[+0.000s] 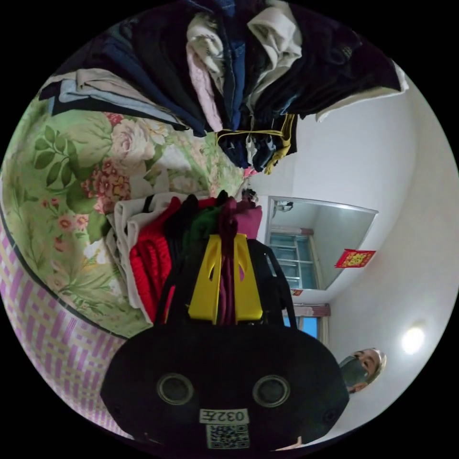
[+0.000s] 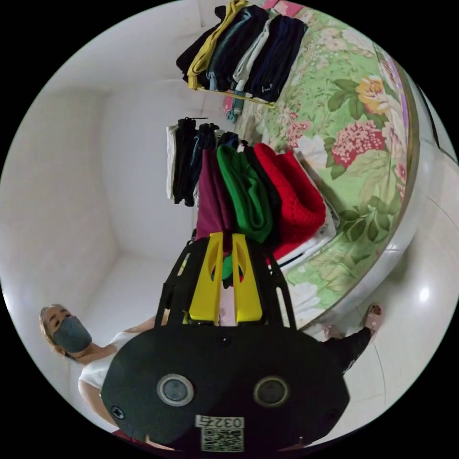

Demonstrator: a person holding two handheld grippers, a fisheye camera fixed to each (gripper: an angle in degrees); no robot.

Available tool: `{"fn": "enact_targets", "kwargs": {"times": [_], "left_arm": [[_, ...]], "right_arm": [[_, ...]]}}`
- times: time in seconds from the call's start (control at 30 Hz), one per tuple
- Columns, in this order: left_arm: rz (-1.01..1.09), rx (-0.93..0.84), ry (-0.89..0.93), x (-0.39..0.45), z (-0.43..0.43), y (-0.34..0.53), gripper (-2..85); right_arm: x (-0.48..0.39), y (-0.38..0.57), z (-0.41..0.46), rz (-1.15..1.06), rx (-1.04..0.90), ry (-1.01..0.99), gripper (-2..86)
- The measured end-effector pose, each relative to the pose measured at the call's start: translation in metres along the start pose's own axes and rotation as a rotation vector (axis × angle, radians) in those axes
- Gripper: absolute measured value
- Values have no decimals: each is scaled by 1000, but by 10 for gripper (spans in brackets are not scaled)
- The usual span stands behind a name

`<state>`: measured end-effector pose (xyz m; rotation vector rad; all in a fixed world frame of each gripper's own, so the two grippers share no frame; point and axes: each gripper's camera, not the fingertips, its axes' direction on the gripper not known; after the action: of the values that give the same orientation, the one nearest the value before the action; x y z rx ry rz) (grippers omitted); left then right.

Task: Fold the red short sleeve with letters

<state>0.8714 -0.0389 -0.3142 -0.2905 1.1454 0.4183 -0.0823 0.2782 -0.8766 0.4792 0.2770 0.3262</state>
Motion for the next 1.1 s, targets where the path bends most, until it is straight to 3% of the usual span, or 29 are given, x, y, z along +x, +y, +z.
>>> {"fn": "enact_targets", "kwargs": {"times": [0.1, 0.2, 0.33, 0.43, 0.5, 0.53, 0.7, 0.73, 0.93, 1.1], "left_arm": [[78, 75, 36, 27, -16, 27, 17], [292, 218, -135, 90, -43, 73, 19], [790, 353, -507, 208, -7, 162, -3], [1071, 481, -566, 242, 47, 215, 10], [1054, 477, -556, 243, 76, 223, 17], [1067, 371, -533, 244, 97, 221, 10], [876, 257, -898, 222, 149, 208, -7], [861, 198, -908, 207, 159, 204, -8], [883, 316, -773, 230, 141, 236, -9], [1108, 236, -769, 268, 175, 296, -9]], "right_arm": [[-6, 22, -19, -10, 68, 7, 57], [-33, 55, -45, -97, 215, 124, 62], [-113, 102, -13, -502, 315, 346, 52], [-151, 125, 60, -786, 206, 498, 50], [-155, 131, 96, -840, 208, 547, 52], [-154, 134, 114, -855, 197, 545, 55], [-124, 141, 163, -893, 46, 558, 50], [-116, 146, 164, -910, 69, 535, 42], [-151, 131, 164, -881, -51, 496, -6], [-204, 83, 173, -939, 70, 744, -9]]}}
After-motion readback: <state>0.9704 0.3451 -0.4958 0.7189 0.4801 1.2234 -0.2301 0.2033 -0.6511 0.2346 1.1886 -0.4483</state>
